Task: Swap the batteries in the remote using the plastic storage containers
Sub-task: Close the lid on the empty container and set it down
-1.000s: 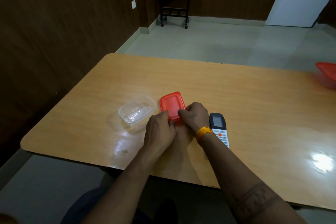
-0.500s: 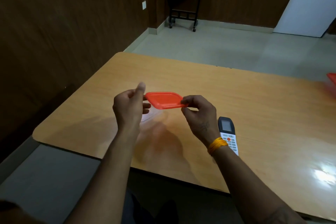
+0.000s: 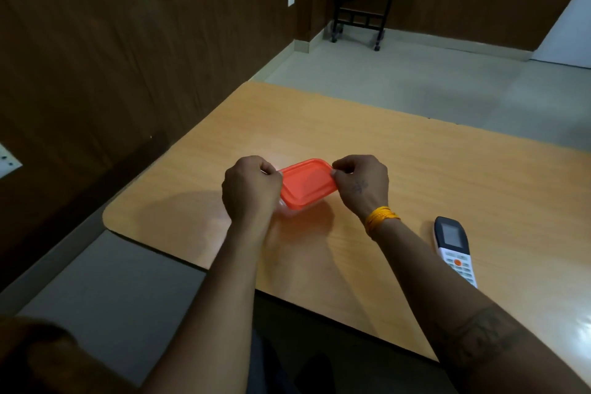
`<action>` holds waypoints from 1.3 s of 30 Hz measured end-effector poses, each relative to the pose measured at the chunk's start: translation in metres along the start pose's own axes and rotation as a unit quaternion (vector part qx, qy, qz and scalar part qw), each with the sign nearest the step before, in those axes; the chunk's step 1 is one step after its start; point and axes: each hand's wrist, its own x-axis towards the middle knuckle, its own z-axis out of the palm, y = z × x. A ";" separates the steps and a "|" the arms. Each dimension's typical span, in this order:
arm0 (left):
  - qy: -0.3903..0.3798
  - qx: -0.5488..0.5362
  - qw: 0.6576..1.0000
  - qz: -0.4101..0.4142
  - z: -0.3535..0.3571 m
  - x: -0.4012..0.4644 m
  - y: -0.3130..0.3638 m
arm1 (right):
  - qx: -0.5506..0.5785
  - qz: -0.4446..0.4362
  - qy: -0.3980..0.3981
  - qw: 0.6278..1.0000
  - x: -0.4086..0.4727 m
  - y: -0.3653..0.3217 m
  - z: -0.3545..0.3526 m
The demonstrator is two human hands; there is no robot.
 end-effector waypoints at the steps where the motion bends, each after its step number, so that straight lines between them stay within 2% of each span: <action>1: 0.004 0.021 1.000 0.001 0.000 0.001 0.001 | -0.026 -0.012 -0.003 1.000 0.001 -0.002 0.002; 12: 0.017 0.048 0.998 0.026 0.009 0.008 -0.009 | -0.064 -0.042 0.002 0.997 -0.001 -0.003 0.019; 21: -0.012 0.047 0.999 0.017 0.010 0.011 -0.017 | -0.060 -0.029 -0.004 0.998 0.000 -0.002 0.031; 27: -0.060 0.029 0.998 0.002 0.015 0.014 -0.020 | -0.039 -0.008 -0.007 0.999 -0.001 0.001 0.037; 31: -0.066 0.024 0.998 -0.001 0.016 0.014 -0.020 | -0.043 -0.003 0.001 0.999 -0.008 0.002 0.036; 34: -0.071 0.038 0.997 -0.007 0.020 0.014 -0.020 | -0.015 0.010 0.010 1.000 -0.011 0.003 0.037; 39: -0.128 0.056 0.990 0.011 0.021 0.011 -0.018 | 0.041 -0.001 0.003 0.999 -0.016 0.005 0.035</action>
